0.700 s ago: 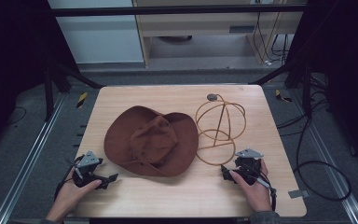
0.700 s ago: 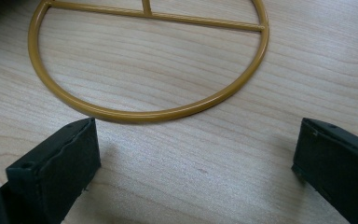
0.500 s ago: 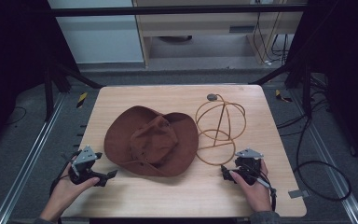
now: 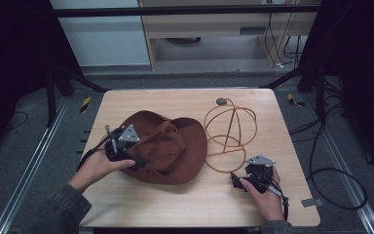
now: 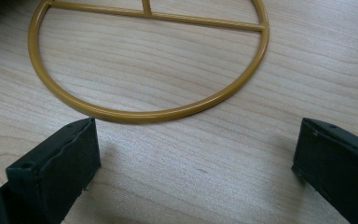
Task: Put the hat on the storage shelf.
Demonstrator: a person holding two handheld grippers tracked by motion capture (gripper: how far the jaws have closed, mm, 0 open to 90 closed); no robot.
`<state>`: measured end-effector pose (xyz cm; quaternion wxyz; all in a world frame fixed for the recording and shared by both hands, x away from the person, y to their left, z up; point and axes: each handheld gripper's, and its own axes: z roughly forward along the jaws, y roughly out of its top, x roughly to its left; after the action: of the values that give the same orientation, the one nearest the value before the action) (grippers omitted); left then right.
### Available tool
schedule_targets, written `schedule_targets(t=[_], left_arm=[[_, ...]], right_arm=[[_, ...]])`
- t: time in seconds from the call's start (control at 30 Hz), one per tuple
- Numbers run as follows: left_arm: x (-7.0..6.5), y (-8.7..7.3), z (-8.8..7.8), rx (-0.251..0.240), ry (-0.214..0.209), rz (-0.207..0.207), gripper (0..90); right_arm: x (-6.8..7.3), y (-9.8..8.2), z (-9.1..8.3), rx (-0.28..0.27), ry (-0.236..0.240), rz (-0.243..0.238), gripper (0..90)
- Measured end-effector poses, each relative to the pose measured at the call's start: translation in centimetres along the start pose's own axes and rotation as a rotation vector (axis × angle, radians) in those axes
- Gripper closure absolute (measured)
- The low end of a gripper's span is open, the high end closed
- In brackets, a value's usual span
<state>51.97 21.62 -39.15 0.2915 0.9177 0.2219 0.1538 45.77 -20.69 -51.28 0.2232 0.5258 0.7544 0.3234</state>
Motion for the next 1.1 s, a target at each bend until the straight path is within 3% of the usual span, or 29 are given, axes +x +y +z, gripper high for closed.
schedule_targets(t=[0.17, 0.23, 0.43, 0.63, 0.67, 0.9, 1.1], left_arm=[[0.6, 2.0, 1.4, 0.021, -0.018, -0.009, 6.2], [0.7, 3.2, 2.2, 0.051, -0.031, 0.01, 7.4], [1.5, 4.4, 3.0, 0.096, -0.035, -0.001, 10.5], [2.2, 4.8, 3.6, 0.145, -0.032, 0.004, 16.4], [2.6, 4.9, 3.9, 0.174, -0.038, 0.003, 17.5], [3.6, 4.8, 4.7, 0.215, -0.069, -0.013, 31.1], [3.9, 4.7, 5.1, 0.201, -0.079, -0.032, 40.5]], right_arm=[[0.0, 0.0, 0.0, 0.0, 0.0, 0.0, 0.6], [0.0, 0.0, 0.0, 0.001, 0.001, -0.003, 0.6], [-0.1, 0.0, 0.0, 0.001, 0.004, -0.007, 0.6], [-0.1, 0.0, 0.0, 0.002, 0.001, -0.011, 0.6], [-0.1, 0.0, 0.0, 0.003, 0.001, -0.012, 0.6], [-0.1, 0.0, 0.0, 0.003, 0.003, -0.011, 0.6], [-0.1, 0.0, 0.0, 0.003, 0.0, -0.01, 0.6]])
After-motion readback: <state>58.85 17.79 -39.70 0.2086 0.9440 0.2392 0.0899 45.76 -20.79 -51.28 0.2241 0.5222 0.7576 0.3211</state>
